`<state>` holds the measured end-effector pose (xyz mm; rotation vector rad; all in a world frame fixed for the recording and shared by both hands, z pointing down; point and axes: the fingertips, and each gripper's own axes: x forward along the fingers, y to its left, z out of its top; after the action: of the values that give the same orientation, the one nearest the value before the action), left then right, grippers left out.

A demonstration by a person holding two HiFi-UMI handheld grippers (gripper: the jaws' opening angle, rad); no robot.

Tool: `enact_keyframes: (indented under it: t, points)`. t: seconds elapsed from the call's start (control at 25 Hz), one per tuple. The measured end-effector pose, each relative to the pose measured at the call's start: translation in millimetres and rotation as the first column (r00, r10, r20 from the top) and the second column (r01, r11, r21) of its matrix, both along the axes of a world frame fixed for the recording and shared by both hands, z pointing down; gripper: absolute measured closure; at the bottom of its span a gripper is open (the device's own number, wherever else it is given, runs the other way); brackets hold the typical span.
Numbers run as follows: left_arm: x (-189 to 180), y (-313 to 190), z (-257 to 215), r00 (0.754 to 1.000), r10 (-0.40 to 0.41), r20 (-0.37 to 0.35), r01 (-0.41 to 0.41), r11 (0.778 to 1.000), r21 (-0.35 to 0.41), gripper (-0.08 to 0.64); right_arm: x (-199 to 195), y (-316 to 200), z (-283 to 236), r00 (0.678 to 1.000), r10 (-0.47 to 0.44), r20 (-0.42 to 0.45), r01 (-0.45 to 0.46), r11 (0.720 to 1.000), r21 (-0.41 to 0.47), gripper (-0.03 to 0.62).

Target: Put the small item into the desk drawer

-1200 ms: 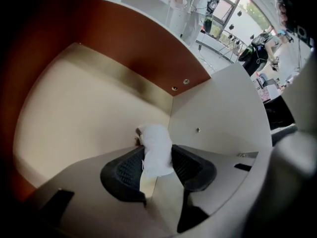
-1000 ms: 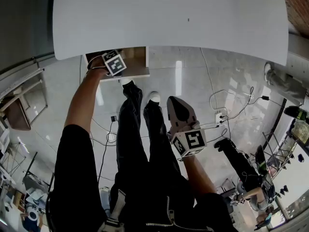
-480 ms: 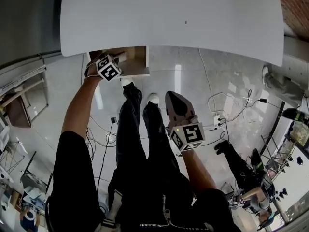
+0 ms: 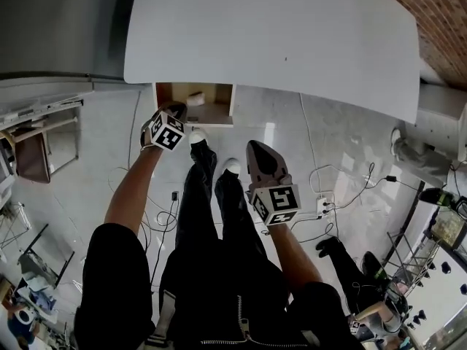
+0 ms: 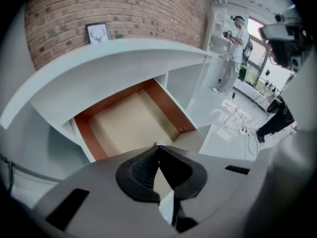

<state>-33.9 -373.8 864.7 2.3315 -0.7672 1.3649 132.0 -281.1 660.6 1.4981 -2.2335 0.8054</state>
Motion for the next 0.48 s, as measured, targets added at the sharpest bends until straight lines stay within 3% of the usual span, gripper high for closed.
enact_keyframes:
  t: [0.2,0.48]
  points:
    - [-9.0,15.1,-55.4,0.982,-0.156,-0.11,0.161,0.987,0.031,0.538,-8.2,-12.9,-24.6,0.999,-0.042,-0.007,0.042,0.998,0.044,0.588]
    - [-18.9,26.8,-148.8,0.926,-0.286,-0.248,0.324,0.938,0.127,0.54,-11.6,-20.5,-58.4,0.998,-0.063,-0.015,0.064,0.992,0.11,0.588]
